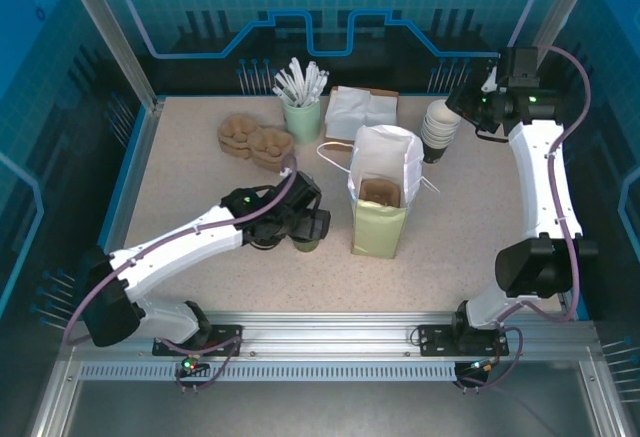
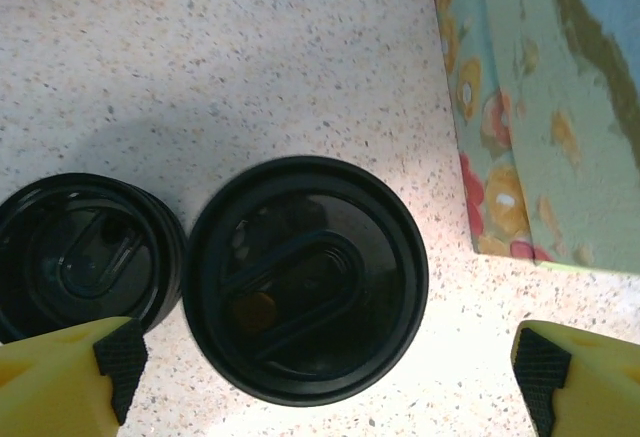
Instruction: Pack the takeout coffee
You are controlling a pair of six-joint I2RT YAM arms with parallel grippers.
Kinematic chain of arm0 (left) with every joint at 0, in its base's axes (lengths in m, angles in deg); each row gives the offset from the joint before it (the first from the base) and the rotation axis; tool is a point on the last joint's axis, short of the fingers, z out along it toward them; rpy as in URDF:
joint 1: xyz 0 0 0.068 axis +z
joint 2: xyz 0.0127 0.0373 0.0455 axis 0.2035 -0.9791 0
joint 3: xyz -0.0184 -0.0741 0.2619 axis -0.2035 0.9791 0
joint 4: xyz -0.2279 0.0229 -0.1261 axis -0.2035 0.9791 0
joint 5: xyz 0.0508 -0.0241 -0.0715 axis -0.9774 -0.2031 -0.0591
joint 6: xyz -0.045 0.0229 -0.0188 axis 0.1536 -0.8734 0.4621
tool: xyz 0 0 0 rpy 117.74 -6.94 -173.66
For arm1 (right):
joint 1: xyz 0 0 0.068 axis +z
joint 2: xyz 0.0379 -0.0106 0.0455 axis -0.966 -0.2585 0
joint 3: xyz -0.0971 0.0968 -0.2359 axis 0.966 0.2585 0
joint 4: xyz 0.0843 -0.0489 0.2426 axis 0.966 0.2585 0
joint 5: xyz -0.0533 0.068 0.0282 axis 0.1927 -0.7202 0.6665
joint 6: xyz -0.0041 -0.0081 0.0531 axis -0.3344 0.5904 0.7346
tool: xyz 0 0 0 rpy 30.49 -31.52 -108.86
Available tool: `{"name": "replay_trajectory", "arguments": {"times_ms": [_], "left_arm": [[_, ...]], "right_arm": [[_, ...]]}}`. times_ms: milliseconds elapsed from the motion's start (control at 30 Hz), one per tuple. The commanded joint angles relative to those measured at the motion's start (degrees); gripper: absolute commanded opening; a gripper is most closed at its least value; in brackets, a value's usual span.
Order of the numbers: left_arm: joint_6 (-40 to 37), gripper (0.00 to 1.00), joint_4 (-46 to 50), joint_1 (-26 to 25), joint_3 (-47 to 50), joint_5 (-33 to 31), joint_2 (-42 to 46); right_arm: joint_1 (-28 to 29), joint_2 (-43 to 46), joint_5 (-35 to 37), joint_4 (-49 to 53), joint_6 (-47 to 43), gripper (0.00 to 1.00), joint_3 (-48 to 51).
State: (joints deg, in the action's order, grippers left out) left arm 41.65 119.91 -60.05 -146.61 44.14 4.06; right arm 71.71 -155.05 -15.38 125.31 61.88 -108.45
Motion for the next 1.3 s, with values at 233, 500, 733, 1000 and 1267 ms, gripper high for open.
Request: {"name": "replay_trajectory", "arguments": {"times_ms": [233, 500, 733, 1000, 1267], "left_arm": [[1.06, 0.96, 1.23, -1.57, -0.80, -6.94, -4.71], [2.87, 0.87, -0.39, -1.76, 0.33, -6.44, -5.62], [4.34, 0.83, -0.81, -1.75, 0.77, -6.06, -6.51], [5.11, 0.80, -1.32, -1.78, 1.16, -5.76, -7.55], [5.60, 0.80, -1.10, -1.77, 1.44, -6.15, -8.60]], "right_arm": [[0.63, 2.80, -4.81, 1.50, -3.45, 0.46, 1.25], [0.67, 3.06, -5.78, 1.33, -3.80, 0.47, 2.12], [0.50, 3.06, -6.13, 1.25, -3.98, 0.47, 2.70], [0.14, 3.15, -6.61, 1.53, -4.60, 0.47, 2.71], [-0.30, 3.41, -7.00, 1.67, -4.59, 0.47, 2.90]]}}
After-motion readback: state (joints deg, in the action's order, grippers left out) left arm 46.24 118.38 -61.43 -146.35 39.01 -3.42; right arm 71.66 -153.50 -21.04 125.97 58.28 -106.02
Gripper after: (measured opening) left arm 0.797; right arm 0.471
